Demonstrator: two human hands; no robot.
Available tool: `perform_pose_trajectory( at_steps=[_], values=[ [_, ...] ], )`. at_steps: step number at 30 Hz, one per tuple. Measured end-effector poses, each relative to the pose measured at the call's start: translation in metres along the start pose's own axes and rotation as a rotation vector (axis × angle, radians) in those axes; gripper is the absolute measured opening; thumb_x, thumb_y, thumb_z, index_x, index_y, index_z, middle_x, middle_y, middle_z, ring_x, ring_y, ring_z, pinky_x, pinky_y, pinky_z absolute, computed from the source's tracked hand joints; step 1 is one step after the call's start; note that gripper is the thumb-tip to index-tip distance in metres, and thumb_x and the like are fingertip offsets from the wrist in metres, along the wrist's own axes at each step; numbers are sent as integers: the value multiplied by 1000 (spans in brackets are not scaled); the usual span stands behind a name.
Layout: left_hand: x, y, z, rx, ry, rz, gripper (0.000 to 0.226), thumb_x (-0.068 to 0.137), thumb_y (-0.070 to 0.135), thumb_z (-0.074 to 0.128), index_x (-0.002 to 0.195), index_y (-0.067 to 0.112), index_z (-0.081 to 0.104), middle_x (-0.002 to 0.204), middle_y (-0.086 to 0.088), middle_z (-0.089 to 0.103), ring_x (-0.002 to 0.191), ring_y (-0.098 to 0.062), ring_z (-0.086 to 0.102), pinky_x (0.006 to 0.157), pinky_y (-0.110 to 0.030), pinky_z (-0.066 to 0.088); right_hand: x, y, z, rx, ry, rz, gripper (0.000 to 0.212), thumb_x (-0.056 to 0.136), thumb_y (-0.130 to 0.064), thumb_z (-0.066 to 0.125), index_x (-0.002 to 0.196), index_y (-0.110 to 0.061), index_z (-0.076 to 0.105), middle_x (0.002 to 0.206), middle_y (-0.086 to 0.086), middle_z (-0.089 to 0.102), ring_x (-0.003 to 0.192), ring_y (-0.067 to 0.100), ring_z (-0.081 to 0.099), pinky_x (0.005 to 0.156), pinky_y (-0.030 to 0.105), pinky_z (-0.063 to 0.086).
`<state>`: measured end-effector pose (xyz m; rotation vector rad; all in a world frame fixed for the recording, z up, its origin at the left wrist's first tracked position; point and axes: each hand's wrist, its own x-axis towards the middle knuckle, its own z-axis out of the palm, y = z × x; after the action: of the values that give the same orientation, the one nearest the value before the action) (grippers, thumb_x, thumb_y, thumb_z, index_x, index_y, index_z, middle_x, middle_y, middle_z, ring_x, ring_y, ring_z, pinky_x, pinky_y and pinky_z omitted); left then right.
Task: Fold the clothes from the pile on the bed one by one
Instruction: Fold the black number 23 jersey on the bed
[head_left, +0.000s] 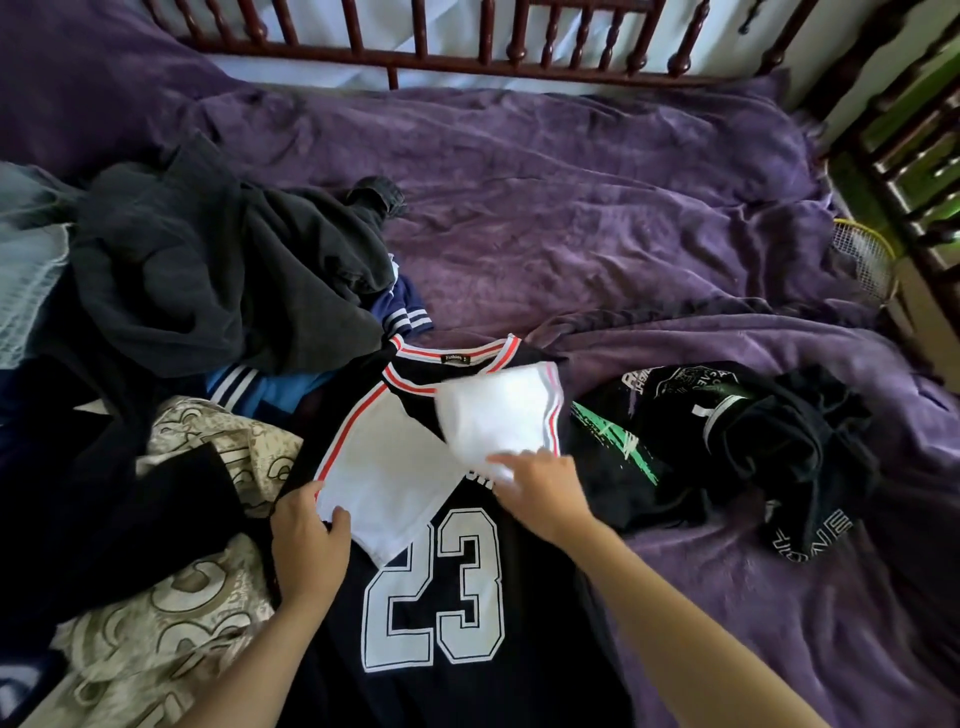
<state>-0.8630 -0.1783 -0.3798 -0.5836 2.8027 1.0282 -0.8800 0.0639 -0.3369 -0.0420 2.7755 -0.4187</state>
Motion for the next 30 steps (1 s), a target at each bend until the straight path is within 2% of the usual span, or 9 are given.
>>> perform_pose_trajectory(
  at_steps=[2,4,8,11,13,17,22,24,30],
  values=[
    [0,1,1,-11,-18,-5,37,86,2,57,122,-4,52,123,-23,49,114,-37,46,88,-43,40,-4,7,25,24,-299,73,52,94,-50,43,140,-28,38,129,7,51,125,24,42,99,36,32],
    [2,-1,2,-17,-37,-1,37,86,2,57,122,-4,52,122,-23,50,114,-37,47,89,-42,40,-9,17,39,83,-345,162,55,94,-56,37,141,-28,36,137,7,43,130,24,35,103,39,30],
    [11,-5,1,48,-58,3,35,85,2,58,119,-5,54,118,-24,54,114,-38,47,92,-45,39,-6,37,41,99,-256,283,51,96,-48,38,140,-23,39,140,7,37,130,26,32,104,39,32],
    [26,-5,-1,121,-53,13,34,83,2,61,116,-5,56,112,-26,56,109,-40,48,87,-47,41,10,46,32,102,-193,339,48,96,-41,41,139,-19,38,138,9,37,127,27,35,100,37,35],
    [44,-3,-2,169,-59,29,36,83,3,62,118,-5,56,115,-26,56,111,-40,47,89,-48,40,27,51,25,118,-148,382,48,96,-36,44,139,-16,36,137,10,37,126,28,35,99,38,36],
    [92,12,-1,194,-78,89,41,86,6,62,124,-4,53,120,-25,55,114,-38,48,92,-46,41,69,58,11,275,-61,477,54,94,-31,49,142,-12,29,139,17,34,128,31,35,101,39,35],
    [138,41,16,265,-111,264,47,85,14,66,127,-2,52,123,-21,56,117,-37,48,94,-44,40,123,71,3,458,80,610,65,92,-29,55,146,-10,23,144,19,33,132,36,32,103,43,34],
    [151,51,26,352,-88,305,49,84,20,67,128,2,53,123,-18,58,115,-36,49,92,-44,40,144,78,2,489,80,644,66,92,-30,55,146,-12,22,146,17,32,135,35,30,106,44,32],
    [168,62,55,493,-77,271,50,84,30,66,127,8,51,117,-17,57,110,-36,49,84,-43,39,181,94,10,441,-8,588,75,86,-17,61,148,-18,19,148,14,30,135,36,30,108,47,31]
  ],
)
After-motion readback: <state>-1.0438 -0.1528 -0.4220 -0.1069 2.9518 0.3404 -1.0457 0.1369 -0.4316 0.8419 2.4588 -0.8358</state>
